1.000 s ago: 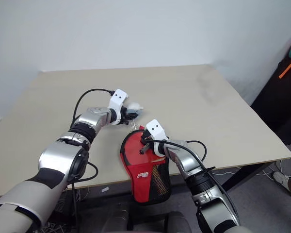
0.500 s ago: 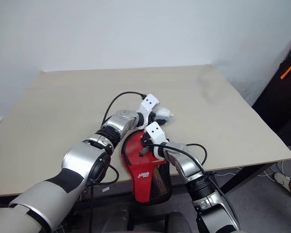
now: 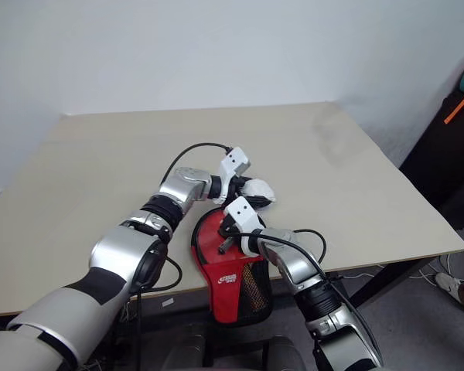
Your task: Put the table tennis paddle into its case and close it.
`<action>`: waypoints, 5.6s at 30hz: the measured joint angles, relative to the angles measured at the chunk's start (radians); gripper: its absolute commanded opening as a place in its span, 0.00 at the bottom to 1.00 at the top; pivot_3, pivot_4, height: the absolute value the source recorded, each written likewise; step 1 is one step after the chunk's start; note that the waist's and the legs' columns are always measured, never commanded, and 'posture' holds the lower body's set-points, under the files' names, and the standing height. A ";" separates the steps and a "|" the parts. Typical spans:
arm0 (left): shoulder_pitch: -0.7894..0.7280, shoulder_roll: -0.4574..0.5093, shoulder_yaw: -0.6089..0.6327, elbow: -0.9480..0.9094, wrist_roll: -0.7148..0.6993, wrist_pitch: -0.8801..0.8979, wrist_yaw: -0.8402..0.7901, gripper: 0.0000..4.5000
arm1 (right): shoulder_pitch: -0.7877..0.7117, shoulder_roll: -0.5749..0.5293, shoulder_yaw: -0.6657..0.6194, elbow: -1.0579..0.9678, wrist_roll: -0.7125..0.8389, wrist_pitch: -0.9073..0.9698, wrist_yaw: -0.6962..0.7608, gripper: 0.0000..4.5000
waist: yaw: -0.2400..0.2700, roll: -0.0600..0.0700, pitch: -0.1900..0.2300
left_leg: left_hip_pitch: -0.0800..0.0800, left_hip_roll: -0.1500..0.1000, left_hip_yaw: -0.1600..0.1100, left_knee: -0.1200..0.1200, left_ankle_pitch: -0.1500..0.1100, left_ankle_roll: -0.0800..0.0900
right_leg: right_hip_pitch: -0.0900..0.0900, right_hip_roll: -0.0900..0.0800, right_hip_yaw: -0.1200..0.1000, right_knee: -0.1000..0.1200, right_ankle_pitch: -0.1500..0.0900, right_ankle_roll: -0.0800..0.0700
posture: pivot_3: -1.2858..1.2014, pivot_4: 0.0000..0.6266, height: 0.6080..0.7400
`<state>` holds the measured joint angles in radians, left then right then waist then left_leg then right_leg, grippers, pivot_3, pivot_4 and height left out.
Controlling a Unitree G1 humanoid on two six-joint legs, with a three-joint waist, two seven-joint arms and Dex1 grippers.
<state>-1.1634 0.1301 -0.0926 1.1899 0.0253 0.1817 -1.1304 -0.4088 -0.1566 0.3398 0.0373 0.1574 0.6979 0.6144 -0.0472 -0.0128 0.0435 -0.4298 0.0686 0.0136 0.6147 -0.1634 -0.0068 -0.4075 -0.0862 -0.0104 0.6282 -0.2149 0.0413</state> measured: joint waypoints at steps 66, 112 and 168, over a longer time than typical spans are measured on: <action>0.612 0.315 -0.289 -1.029 -0.153 0.361 -0.115 1.00 | -0.098 -0.043 -0.332 0.008 0.327 0.113 -0.073 0.99 | 0.002 0.001 0.001 | -0.001 0.001 0.001 0.005 0.002 0.003 | -0.001 0.001 0.001 0.004 -0.002 -0.002 | 0.52 0.00 1.00; 0.490 0.210 -0.296 -0.726 -0.052 0.159 0.079 1.00 | -0.120 -0.411 -0.206 -0.076 0.287 0.438 -0.001 0.13 | 0.030 0.005 -0.001 | 0.000 0.001 0.001 0.012 -0.004 0.003 | 0.002 0.000 0.001 0.002 -0.002 -0.001 | 0.52 0.00 1.00; 0.487 0.150 -0.371 -0.751 0.029 0.159 -0.089 1.00 | 0.734 -1.091 -0.228 -0.733 0.117 -0.177 0.397 0.13 | 0.084 0.009 -0.024 | 0.002 -0.016 0.001 0.031 -0.037 0.018 | 0.020 -0.018 0.000 -0.007 -0.022 0.023 | 0.52 0.00 1.00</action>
<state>-0.6767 0.2798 -0.4634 0.4384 0.0546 0.3409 -1.2192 0.3254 -1.2474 0.1118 -0.6953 0.2742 0.5205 1.0112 0.0364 -0.0039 0.0198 -0.4274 0.0525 0.0148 0.6460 -0.2008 0.0116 -0.3874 -0.1041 -0.0106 0.6209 -0.2368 0.0639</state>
